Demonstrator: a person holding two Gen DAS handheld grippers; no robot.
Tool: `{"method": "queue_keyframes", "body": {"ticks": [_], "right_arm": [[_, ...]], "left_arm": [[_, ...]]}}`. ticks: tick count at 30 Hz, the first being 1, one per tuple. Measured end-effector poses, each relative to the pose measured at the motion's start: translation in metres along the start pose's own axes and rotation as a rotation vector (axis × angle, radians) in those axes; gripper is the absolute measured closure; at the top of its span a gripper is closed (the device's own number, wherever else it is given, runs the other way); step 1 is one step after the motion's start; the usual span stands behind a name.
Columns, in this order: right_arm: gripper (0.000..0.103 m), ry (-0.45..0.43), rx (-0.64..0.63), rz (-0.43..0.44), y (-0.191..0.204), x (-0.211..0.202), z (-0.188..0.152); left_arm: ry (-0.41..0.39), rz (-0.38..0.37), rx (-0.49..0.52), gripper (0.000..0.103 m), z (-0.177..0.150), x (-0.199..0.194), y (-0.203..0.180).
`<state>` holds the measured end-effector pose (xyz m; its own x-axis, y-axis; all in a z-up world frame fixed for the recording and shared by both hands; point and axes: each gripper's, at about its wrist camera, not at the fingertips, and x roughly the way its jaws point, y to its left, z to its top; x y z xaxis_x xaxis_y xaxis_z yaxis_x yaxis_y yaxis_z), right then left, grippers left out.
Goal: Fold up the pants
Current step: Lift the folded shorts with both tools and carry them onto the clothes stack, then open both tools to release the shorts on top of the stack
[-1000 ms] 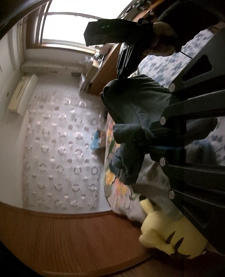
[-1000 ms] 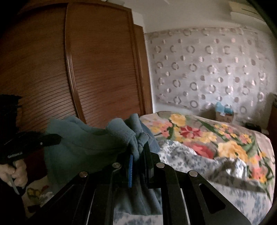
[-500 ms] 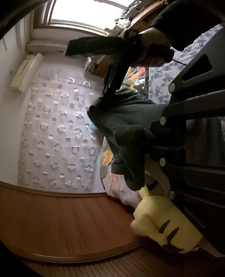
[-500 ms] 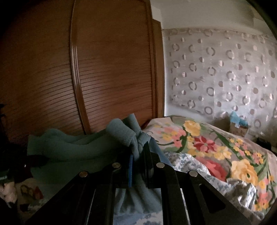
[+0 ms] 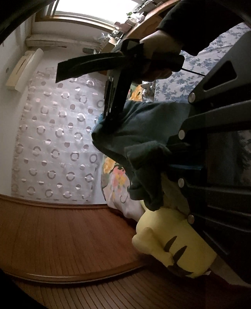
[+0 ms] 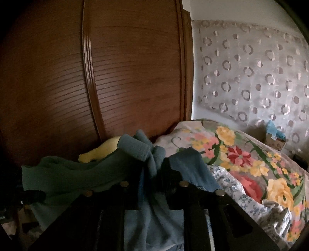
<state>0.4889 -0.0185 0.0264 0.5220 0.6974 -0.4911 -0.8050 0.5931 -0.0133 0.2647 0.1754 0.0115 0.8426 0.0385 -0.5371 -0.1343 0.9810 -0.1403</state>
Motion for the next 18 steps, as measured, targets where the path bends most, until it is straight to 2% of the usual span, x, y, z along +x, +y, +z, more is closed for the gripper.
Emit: {"method": "queue_keyframes", "body": {"ticks": [4,6,7,8,10,11,16,18], "right_arm": [[0.073,-0.014,0.037,0.018,-0.013,-0.003,0.000],[0.068,-0.024,0.071,0.017,-0.024,-0.007,-0.004],[0.064,-0.033,0.087,0.011,-0.028,-0.009,-0.007],[0.062,-0.042,0.103,0.004,-0.034,-0.013,-0.011],[0.060,-0.047,0.125,0.001,-0.040,-0.020,-0.020],[0.060,-0.050,0.133,0.004,-0.043,-0.023,-0.024],[0.059,-0.037,0.141,-0.027,-0.046,-0.028,-0.037],[0.059,-0.025,0.151,-0.044,-0.042,-0.026,-0.039]], "left_arm": [[0.017,0.022,0.015,0.094,-0.001,0.000,-0.002],[0.023,0.033,0.025,0.091,-0.001,0.000,-0.001],[0.023,0.042,0.034,0.086,-0.001,-0.001,-0.003],[0.019,0.046,0.042,0.077,-0.002,-0.002,-0.004],[0.005,0.031,0.056,0.064,-0.002,-0.006,-0.006],[0.003,0.027,0.059,0.061,-0.003,-0.006,-0.006],[0.024,0.021,0.086,0.059,-0.007,-0.009,-0.013],[0.022,0.015,0.099,0.052,-0.009,-0.009,-0.015]]}}
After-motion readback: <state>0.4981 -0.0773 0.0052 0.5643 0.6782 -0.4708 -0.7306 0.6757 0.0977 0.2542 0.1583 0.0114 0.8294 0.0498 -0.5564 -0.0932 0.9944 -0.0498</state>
